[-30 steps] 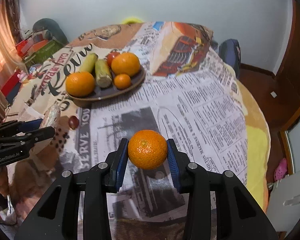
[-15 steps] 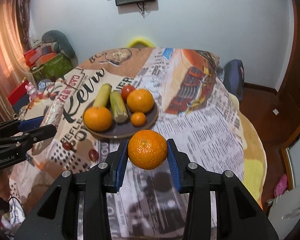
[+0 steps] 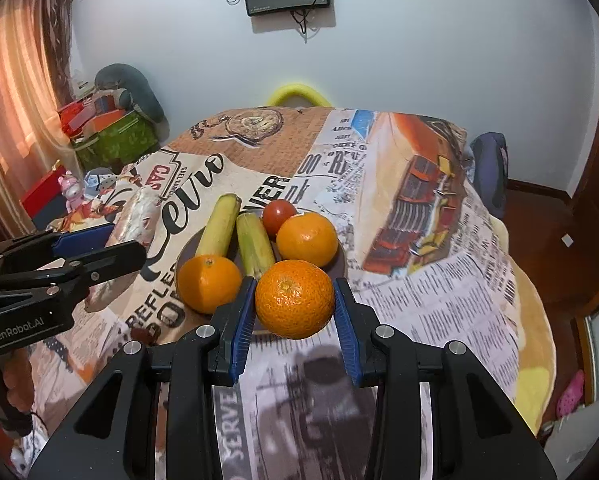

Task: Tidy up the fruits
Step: 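Carry the pomelo segment with the left tool while the right tool carries the mandarin onto the plate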

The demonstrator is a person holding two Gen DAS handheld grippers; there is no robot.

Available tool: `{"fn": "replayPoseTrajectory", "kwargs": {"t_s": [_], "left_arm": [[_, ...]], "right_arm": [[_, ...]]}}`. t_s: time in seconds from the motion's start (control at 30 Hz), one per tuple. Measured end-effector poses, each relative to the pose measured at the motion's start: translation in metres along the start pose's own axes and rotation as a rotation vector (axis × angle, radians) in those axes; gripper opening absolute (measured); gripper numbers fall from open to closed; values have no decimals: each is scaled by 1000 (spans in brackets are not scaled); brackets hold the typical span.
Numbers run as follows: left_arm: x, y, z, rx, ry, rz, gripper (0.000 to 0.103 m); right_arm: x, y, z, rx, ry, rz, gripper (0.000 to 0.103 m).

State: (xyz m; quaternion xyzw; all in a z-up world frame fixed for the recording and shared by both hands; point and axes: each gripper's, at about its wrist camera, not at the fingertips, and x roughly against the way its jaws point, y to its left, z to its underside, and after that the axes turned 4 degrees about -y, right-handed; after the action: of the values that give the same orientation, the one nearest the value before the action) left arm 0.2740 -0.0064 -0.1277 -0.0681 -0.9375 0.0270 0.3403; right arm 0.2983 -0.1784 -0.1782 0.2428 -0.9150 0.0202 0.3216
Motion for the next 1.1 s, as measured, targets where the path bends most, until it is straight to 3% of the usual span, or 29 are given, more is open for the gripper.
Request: {"fn": "replayPoseTrajectory", "kwargs": {"t_s": [0.37,0.67,0.93,1.1], "left_arm": [[-51,13,-14,6,33,5,46],[-92,26,-18,21,84,2,46],[-109,27,-12,20,121,1,47],[-105,22,-12,1,97,-12,47]], "right_arm": [[-53,1,-12,6,33,-24,35],[-86,0,-4,22,98,-42,35],[-95,0,-2,27,118,-67,35],[-97,-2,-3,12,127,-78,35]]}}
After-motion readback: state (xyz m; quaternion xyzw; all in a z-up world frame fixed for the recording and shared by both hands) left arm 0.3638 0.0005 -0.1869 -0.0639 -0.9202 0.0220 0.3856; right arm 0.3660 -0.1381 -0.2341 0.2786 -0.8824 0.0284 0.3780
